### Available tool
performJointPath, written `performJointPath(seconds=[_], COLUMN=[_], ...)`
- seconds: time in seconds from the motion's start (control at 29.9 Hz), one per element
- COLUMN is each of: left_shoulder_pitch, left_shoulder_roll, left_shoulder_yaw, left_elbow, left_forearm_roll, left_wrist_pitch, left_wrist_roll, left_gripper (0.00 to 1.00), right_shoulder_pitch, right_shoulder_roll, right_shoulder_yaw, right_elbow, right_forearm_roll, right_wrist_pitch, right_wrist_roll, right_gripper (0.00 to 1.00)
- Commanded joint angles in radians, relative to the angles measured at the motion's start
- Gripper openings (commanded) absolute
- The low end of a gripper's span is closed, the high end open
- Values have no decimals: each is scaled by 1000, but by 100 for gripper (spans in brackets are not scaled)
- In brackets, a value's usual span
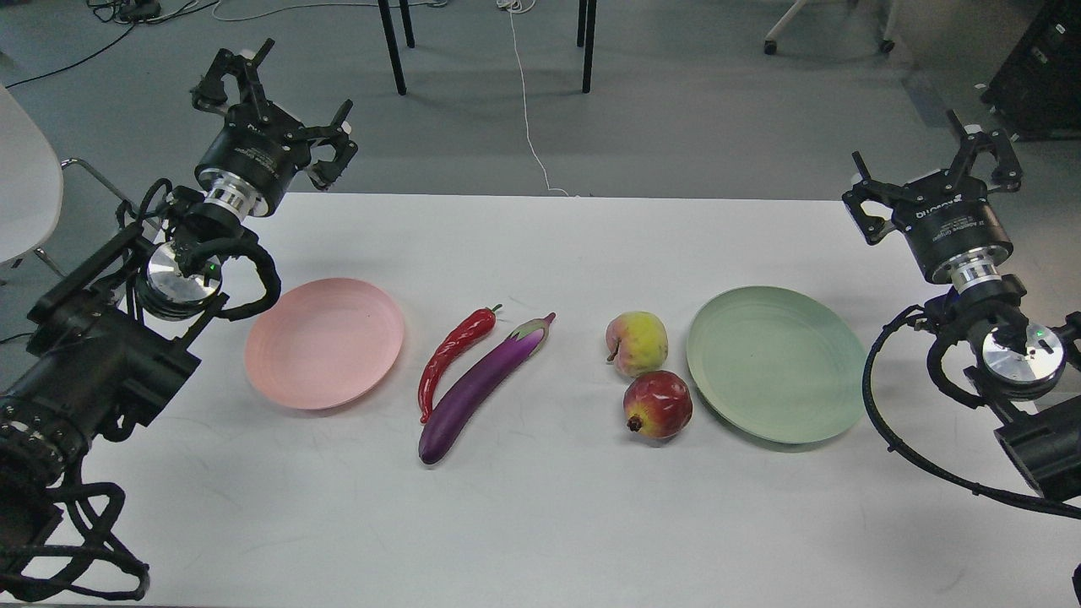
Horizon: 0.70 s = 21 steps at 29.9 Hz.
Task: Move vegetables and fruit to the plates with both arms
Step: 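Raise the right gripper and swing it toward the peach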
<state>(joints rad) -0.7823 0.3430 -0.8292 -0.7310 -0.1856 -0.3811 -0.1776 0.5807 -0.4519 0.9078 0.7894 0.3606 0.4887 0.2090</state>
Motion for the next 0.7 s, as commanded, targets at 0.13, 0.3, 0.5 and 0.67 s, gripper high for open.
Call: performJointPath(seconds=[0.13,0.3,0.5,0.67], left_shoulder_pitch=[0,-2,-3,-5], left_shoulder_roll=[4,8,16,25], left_shoulder_yaw=[4,5,16,18], left_elbow=[-1,-1,1,-1], left_forearm_roll=[8,8,8,9], left_wrist_pitch=[1,1,2,2], left_wrist_roll=[1,1,7,9], left_gripper=[99,99,99,99], right_shoulder_pitch=[5,79,350,586], right_shoulder_roll=[-7,-92,-183,-186], right_shoulder_yaw=[-13,-81,-406,-677], right_elbow=[10,30,60,97], right_forearm_roll=[-2,-78,-299,-501], right_wrist_pitch=[0,0,0,0], right_wrist_roll=[1,3,6,6], right_gripper=[98,99,99,99])
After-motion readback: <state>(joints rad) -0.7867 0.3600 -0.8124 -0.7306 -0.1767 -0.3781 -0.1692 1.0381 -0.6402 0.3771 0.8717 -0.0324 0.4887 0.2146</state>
